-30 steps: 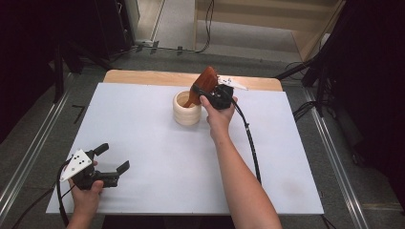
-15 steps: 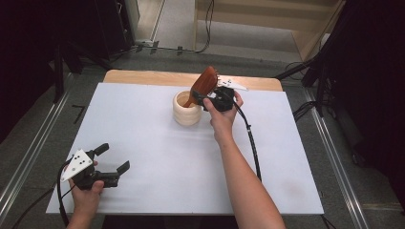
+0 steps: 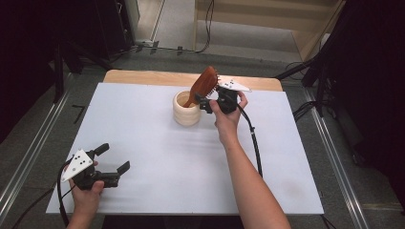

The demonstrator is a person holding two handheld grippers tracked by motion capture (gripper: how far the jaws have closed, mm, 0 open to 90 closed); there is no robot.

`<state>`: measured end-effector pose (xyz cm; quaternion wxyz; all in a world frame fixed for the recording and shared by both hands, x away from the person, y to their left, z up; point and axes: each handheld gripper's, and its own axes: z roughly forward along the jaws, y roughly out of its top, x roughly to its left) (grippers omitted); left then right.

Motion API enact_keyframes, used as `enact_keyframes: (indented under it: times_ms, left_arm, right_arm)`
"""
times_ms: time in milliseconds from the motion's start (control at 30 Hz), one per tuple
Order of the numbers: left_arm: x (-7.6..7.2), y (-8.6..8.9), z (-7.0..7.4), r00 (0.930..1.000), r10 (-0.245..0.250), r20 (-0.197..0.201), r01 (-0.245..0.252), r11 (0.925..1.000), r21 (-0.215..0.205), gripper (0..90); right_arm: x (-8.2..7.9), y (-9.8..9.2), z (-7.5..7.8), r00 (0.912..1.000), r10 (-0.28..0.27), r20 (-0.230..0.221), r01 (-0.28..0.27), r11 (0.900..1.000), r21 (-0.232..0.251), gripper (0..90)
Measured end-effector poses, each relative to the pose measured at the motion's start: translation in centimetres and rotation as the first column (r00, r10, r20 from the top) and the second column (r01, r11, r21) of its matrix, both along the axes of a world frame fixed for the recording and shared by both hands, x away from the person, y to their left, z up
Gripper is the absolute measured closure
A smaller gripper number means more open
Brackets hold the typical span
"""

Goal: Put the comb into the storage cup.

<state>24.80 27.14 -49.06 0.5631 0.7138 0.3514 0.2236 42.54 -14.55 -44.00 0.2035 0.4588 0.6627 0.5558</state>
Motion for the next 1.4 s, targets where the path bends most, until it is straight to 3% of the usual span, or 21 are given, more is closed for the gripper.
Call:
enact_keyframes:
  times_ms: [867,1400]
  left_arm:
    - [0.0,0.0,0.0,1.0,0.002,-0.001,-0.002,1.0,-0.001,0.0]
    - [0.0,0.0,0.0,1.0,0.005,-0.001,-0.005,1.0,-0.001,0.0]
  right_arm:
    - [-4.0,-3.3,0.6,0.9985,0.012,0.054,-0.011,1.0,-0.028,0.0]
    - [-6.7,-5.7,-0.6,0.9984,0.011,0.055,-0.008,0.998,-0.058,0.0]
